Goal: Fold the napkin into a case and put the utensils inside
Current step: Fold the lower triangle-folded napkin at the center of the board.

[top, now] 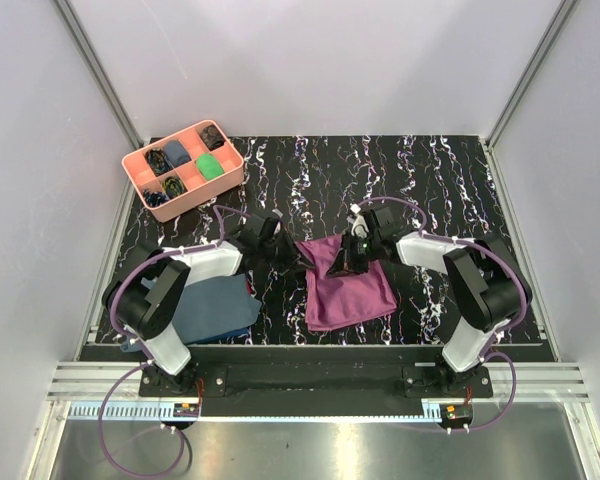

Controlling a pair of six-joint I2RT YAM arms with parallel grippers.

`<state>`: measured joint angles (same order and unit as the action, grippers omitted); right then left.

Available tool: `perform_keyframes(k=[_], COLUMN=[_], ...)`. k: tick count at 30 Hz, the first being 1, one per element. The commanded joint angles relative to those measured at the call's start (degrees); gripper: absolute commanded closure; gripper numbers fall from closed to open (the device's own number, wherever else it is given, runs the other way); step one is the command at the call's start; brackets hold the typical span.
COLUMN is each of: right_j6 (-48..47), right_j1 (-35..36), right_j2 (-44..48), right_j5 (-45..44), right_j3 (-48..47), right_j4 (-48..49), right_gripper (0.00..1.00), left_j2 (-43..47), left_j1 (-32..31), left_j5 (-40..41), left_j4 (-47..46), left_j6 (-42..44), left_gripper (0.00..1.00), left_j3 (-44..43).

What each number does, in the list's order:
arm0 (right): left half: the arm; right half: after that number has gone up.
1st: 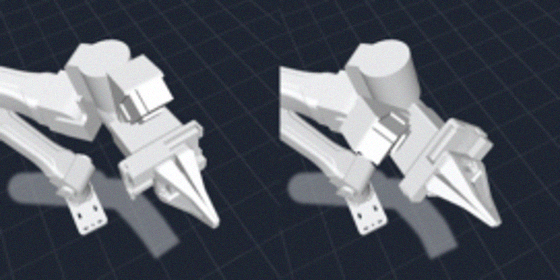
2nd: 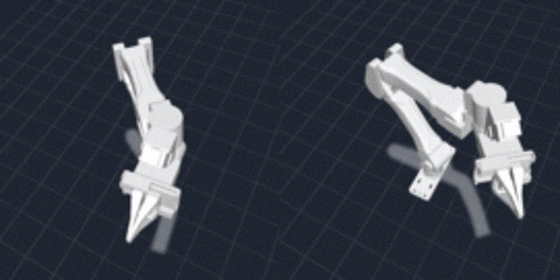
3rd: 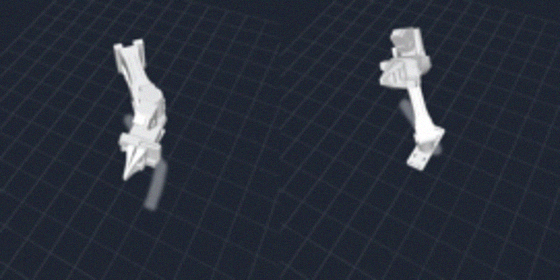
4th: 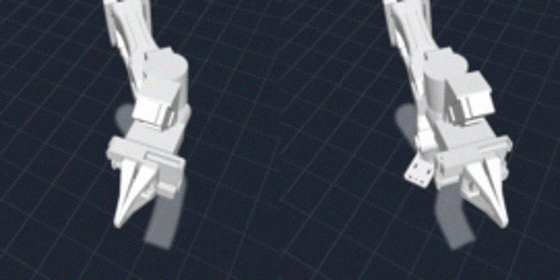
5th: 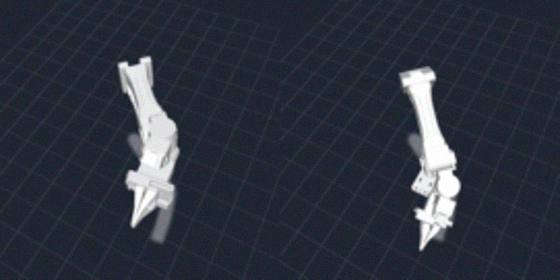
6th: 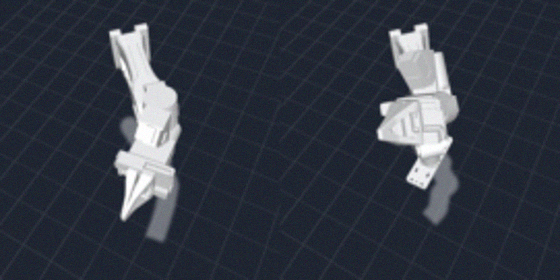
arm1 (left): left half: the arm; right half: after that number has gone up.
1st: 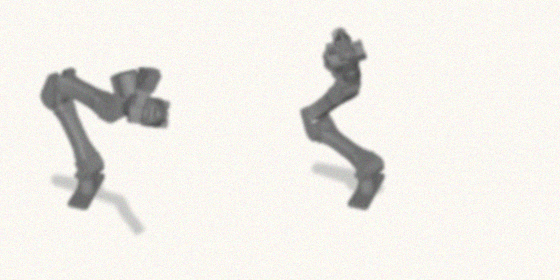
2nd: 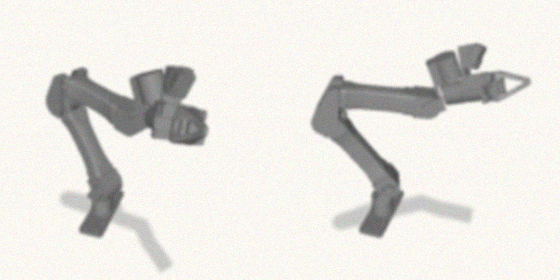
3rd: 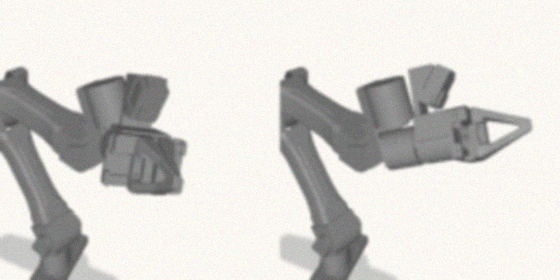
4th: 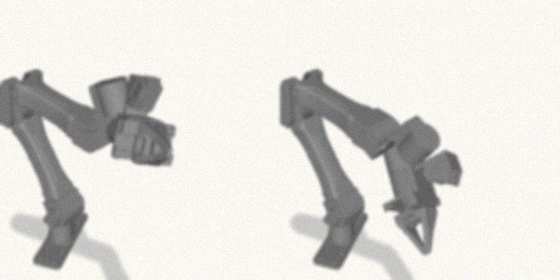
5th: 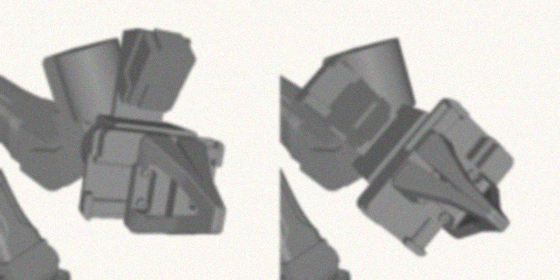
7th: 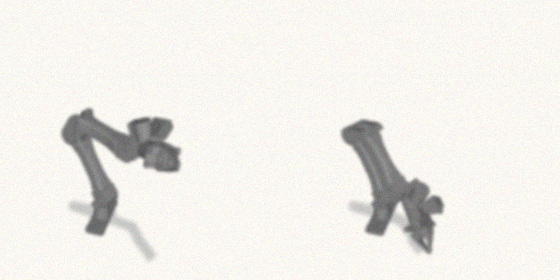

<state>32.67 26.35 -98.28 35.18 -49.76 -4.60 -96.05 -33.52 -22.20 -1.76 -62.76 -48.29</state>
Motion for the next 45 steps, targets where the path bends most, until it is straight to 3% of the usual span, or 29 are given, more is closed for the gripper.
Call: perform_keyframes(k=[1,13,26,37,45], right_j6=[-4.36,-4.37,1.17,1.53,-3.48], right_j1=[-0.24,-0.25,-0.25,-3.75,-5.34], right_j2=[-1.74,-7.18,-7.19,2.9,5.9], right_j5=[-3.62,-2.48,2.7,2.26,-1.95], right_j3=[-2.45,-2.01,3.79,4.49,3.79], right_j4=[-3.13,0.11,8.73,0.4,-6.47], right_gripper=[0.92,0.98,0.98,0.98,0.98], left_j2=[2.62,2.1,-7.39,-10.56,-10.74], left_j1=[-0.06,-1.11,-7.35,-9.02,-9.55], left_j5=[0.75,1.1,3.74,6.11,6.64], left_j4=[0.44,0.62,1.58,4.31,4.57], left_j6=[1.15,-0.25,-1.93,-0.61,-0.78], left_gripper=[1.0,1.0,1.0,1.0,1.0], left_j3=[-2.16,-3.74,-14.9,-18.15,-18.15])
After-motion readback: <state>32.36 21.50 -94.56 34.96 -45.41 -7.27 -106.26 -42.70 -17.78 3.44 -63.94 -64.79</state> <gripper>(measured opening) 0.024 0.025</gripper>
